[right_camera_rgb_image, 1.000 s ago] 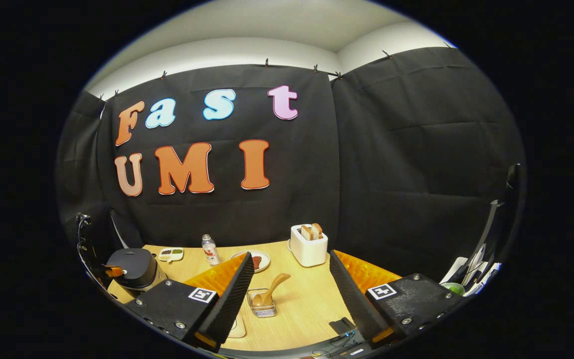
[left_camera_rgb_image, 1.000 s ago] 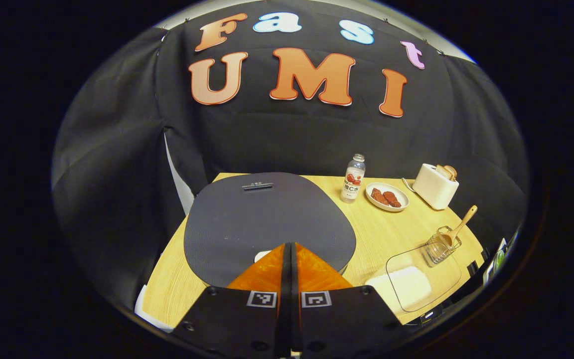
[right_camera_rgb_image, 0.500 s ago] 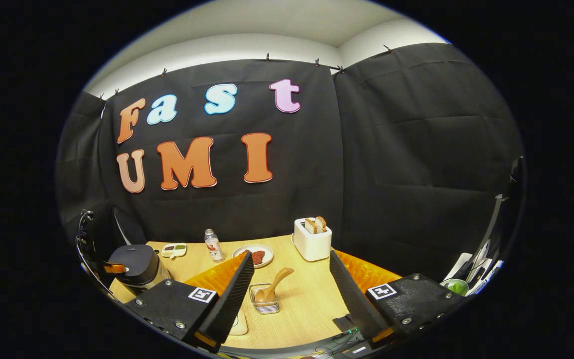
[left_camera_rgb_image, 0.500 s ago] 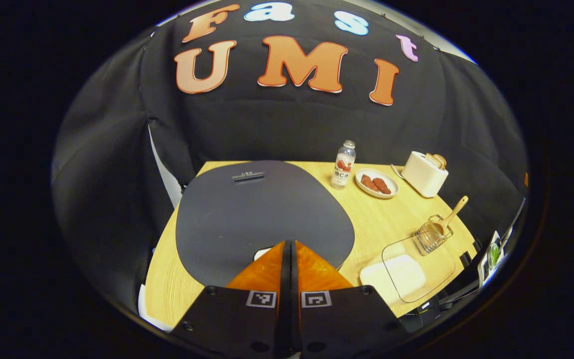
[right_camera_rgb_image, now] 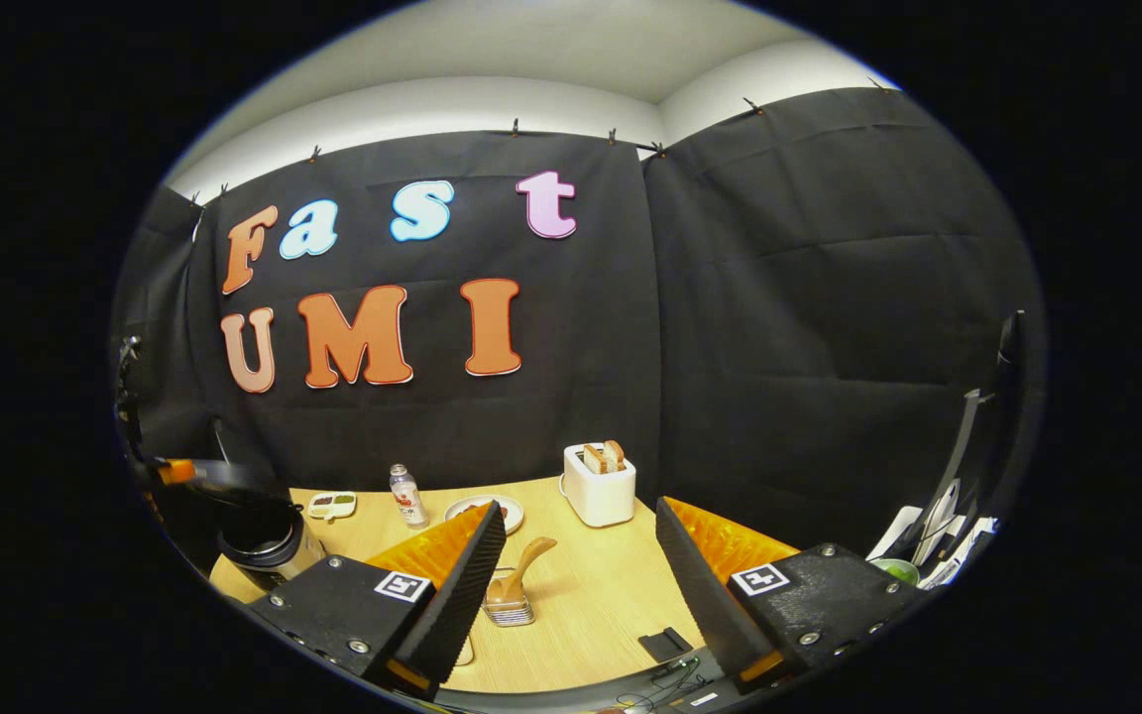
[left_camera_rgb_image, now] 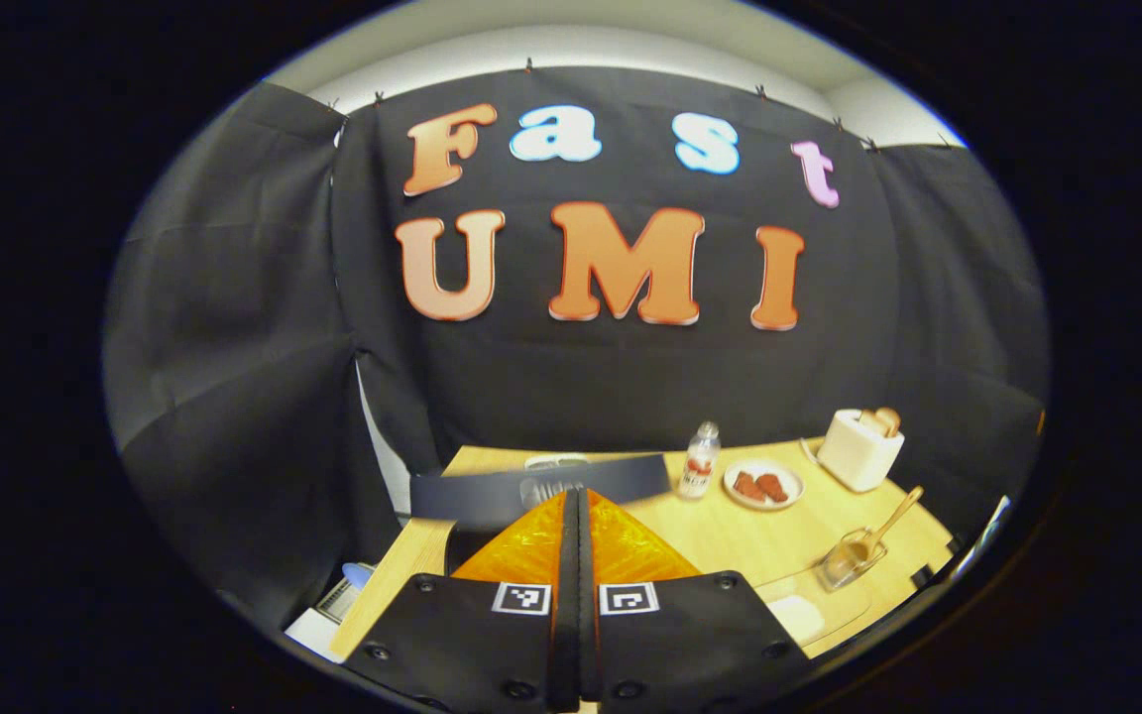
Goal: Close the left gripper, press the button to open the rice cooker; take a wooden spoon from the chopstick holder with the right hand, scoop a spoonful of rice and pour it into the rice cooker, then put the wooden spoon back into the chopstick holder.
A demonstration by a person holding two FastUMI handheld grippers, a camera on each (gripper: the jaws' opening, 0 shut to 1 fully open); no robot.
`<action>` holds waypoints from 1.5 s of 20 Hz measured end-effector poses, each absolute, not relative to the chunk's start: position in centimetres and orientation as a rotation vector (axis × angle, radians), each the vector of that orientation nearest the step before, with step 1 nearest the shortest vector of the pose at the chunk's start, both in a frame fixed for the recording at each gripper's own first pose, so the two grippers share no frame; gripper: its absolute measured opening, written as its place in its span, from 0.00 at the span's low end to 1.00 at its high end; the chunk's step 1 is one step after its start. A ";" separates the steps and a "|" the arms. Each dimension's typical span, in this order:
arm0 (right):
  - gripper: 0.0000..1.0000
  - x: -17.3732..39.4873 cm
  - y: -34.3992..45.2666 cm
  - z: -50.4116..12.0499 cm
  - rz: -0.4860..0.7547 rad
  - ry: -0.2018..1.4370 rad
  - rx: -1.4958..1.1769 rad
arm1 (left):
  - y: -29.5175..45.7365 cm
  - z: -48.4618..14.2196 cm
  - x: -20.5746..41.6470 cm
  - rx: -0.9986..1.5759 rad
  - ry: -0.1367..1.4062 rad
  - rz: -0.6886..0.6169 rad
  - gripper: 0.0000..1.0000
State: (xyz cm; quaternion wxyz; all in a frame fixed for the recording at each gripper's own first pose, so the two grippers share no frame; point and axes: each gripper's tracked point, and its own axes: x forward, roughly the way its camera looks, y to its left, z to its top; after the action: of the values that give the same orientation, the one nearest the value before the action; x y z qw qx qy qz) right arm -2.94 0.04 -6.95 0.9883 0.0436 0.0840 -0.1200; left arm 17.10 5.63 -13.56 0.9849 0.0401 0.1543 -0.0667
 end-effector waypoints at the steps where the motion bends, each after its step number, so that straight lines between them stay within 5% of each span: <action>1: 0.95 -3.0 0.1 -7.1 -0.240 0.167 0.095 | 5.9 -12.0 16.3 0.075 0.285 -0.132 0.02; 13: 0.95 -0.4 1.2 -11.3 -0.194 0.220 0.195 | 11.5 -4.4 10.9 0.080 0.150 0.000 0.06; 16: 0.95 1.6 1.7 -12.9 -0.176 0.229 0.225 | 12.1 -4.2 9.7 0.069 0.159 0.010 0.30; 19: 0.94 3.8 2.7 -16.1 -0.145 0.277 0.260 | 13.3 -3.3 9.1 0.061 0.143 0.036 0.27; 22: 0.95 6.4 3.4 -19.6 -0.120 0.329 0.283 | 14.5 -2.8 8.3 0.078 0.126 0.079 0.82; 23: 0.95 7.3 3.5 -20.8 -0.116 0.349 0.294 | 15.0 -2.5 8.0 0.085 0.115 0.100 0.78; 27: 0.95 10.8 3.8 -25.8 -0.127 0.425 0.363 | 16.6 -1.8 7.3 0.111 0.091 0.166 1.00; 30: 0.94 13.3 4.5 -28.9 -0.122 0.471 0.443 | 18.0 -1.3 6.8 0.145 0.074 0.233 0.96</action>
State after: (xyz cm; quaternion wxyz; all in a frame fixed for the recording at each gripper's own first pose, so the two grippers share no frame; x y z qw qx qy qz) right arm 13.26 4.52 -28.94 0.9463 0.2175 0.2315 -0.0599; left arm 6.82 18.04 -1.28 0.9900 0.0722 0.0367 0.1159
